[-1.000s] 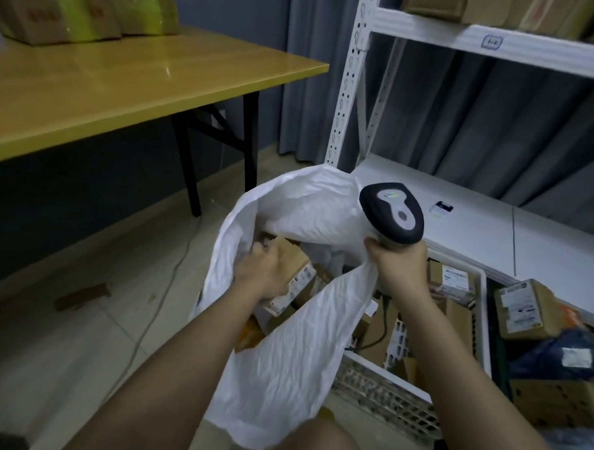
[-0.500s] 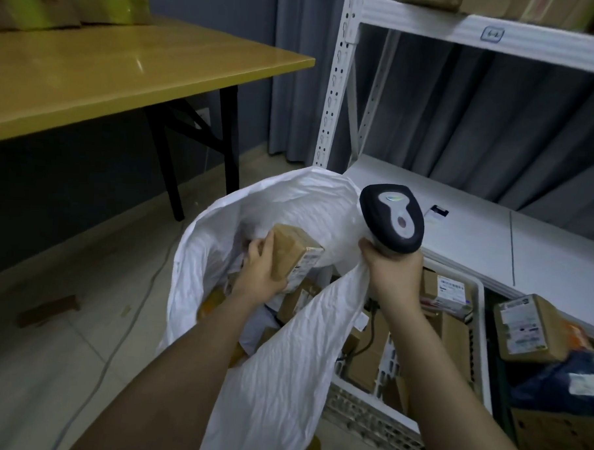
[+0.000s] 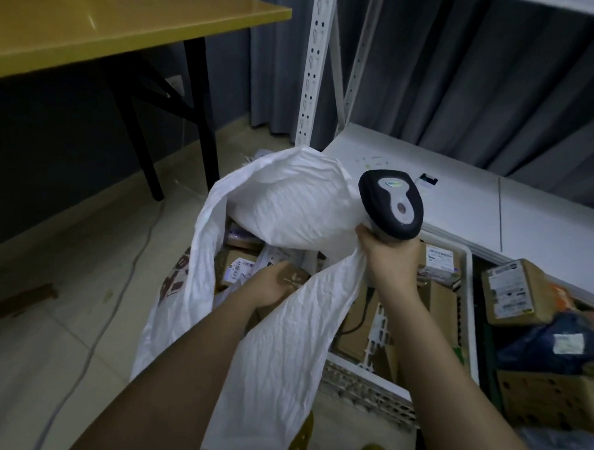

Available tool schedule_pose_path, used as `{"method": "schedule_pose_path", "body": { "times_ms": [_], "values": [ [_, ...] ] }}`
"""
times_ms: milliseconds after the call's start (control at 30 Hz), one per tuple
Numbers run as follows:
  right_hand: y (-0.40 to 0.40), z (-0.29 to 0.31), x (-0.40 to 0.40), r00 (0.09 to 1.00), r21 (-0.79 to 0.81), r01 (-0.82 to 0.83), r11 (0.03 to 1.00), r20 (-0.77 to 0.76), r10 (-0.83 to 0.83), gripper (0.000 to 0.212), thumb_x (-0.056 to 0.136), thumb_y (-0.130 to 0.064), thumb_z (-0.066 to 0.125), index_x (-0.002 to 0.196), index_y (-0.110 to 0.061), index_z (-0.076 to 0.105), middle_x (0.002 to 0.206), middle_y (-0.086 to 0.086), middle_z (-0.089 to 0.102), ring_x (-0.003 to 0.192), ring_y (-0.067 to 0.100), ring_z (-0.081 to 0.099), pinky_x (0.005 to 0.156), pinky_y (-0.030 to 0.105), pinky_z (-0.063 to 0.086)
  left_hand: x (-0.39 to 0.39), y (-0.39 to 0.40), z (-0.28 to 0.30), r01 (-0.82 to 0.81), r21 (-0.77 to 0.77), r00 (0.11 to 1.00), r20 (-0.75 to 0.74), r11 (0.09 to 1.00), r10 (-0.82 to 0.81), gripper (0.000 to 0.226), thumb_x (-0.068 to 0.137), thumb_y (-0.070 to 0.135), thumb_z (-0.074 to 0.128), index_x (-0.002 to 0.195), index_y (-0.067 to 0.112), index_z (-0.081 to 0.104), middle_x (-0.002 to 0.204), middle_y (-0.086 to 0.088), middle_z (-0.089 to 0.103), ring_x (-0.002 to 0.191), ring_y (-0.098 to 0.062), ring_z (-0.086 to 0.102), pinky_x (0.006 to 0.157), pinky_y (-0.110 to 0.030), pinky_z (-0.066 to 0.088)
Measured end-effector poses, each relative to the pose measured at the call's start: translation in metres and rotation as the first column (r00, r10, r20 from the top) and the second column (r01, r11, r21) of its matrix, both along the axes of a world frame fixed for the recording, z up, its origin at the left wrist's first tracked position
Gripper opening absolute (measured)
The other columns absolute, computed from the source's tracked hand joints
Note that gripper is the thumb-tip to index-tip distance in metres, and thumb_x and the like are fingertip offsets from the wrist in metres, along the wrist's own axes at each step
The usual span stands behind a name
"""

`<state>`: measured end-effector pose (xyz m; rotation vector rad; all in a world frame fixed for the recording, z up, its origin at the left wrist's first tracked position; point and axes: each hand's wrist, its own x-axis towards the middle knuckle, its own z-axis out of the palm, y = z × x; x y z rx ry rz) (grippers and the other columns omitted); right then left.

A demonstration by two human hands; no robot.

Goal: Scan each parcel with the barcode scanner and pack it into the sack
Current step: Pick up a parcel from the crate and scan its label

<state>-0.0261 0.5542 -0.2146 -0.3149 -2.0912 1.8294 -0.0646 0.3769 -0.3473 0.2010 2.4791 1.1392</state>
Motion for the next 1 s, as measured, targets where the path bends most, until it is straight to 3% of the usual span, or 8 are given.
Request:
{"method": "schedule_pose_path", "body": {
  "times_ms": [133,233,300,467,633,733,833,1000],
  "values": [
    [0.016,-0.012,0.011,1.0,0.074,0.022,0.997,-0.007,-0.022,0.025,0.084,0.009,0.065,0.099,0.025,0.054,0.093,0.032,0.06,0.088,0.026,0.054,0.053,0.012,0.044,0.009,0.004,-0.02,-0.013,0.0,0.985,0.172,1.0,0.013,0.034,0.099,0.026,0.051,0.127,0.01,0.059,0.13,-0.008,0.059,0.12,-0.025,0.054,0.102,-0.029,0.039],
    [0.026,-0.019,0.019,0.998,0.086,-0.004,0.996,0.065,-0.002,0.009,0.083,0.005,0.068,0.089,0.007,0.062,0.076,0.008,0.064,0.067,0.008,0.063,0.053,0.005,0.044,0.012,0.009,-0.026,-0.141,0.026,0.986,0.093,0.99,0.138,0.026,0.1,0.018,0.047,0.12,0.01,0.062,0.118,0.0,0.061,0.108,-0.017,0.056,0.093,-0.025,0.041],
    [0.031,-0.026,0.026,0.995,0.052,-0.016,0.999,0.101,0.011,0.017,0.083,0.0,0.072,0.088,-0.013,0.062,0.077,-0.009,0.06,0.074,0.004,0.056,0.056,0.0,0.043,0.02,0.017,-0.012,-0.269,0.131,0.962,-0.003,0.954,0.272,0.027,0.099,0.012,0.047,0.124,0.009,0.059,0.115,0.002,0.057,0.104,-0.012,0.053,0.09,-0.02,0.038],
    [0.05,-0.037,0.042,0.988,-0.134,0.069,0.989,0.148,-0.049,0.021,0.084,-0.008,0.074,0.104,-0.009,0.065,0.09,-0.004,0.067,0.085,0.0,0.063,0.058,0.005,0.048,0.043,0.04,0.032,-0.33,0.435,0.885,-0.165,0.838,0.435,0.024,0.098,0.012,0.051,0.121,0.01,0.059,0.112,0.0,0.059,0.096,-0.005,0.055,0.075,-0.006,0.041],
    [0.1,-0.048,0.069,0.938,-0.18,0.263,0.948,0.277,-0.208,0.022,0.087,-0.014,0.071,0.108,-0.012,0.064,0.096,0.004,0.07,0.075,0.007,0.065,0.059,0.018,0.052,0.063,0.086,0.07,-0.155,0.545,0.92,-0.223,0.824,0.321,0.018,0.096,0.012,0.056,0.111,0.02,0.059,0.101,0.007,0.06,0.085,0.0,0.055,0.079,-0.014,0.045],
    [0.142,-0.054,0.092,0.892,-0.165,0.319,0.933,0.386,-0.236,0.014,0.09,-0.014,0.068,0.1,-0.006,0.064,0.084,0.009,0.07,0.065,0.018,0.066,0.05,0.024,0.05,0.073,0.125,0.084,-0.048,0.534,0.936,-0.27,0.844,0.224,0.017,0.096,0.012,0.056,0.109,0.023,0.058,0.098,0.008,0.06,0.081,0.002,0.056,0.076,-0.011,0.046],
    [0.177,-0.062,0.116,0.876,-0.095,0.314,0.945,0.411,-0.25,0.016,0.089,-0.01,0.067,0.103,-0.003,0.063,0.084,0.013,0.068,0.066,0.022,0.065,0.058,0.031,0.051,0.078,0.166,0.086,0.04,0.474,0.942,-0.31,0.88,0.125,0.019,0.096,0.016,0.056,0.113,0.023,0.058,0.106,0.007,0.058,0.085,0.013,0.055,0.073,-0.003,0.044],
    [0.211,-0.084,0.135,0.856,-0.084,0.346,0.934,0.437,-0.278,0.012,0.089,-0.01,0.068,0.092,0.002,0.064,0.073,0.014,0.064,0.064,0.027,0.059,0.058,0.03,0.047,0.067,0.237,0.051,0.082,0.352,0.997,-0.023,0.932,-0.079,0.028,0.095,0.024,0.059,0.121,0.015,0.055,0.106,0.005,0.057,0.102,-0.015,0.058,0.081,-0.02,0.046]
  ]
}}
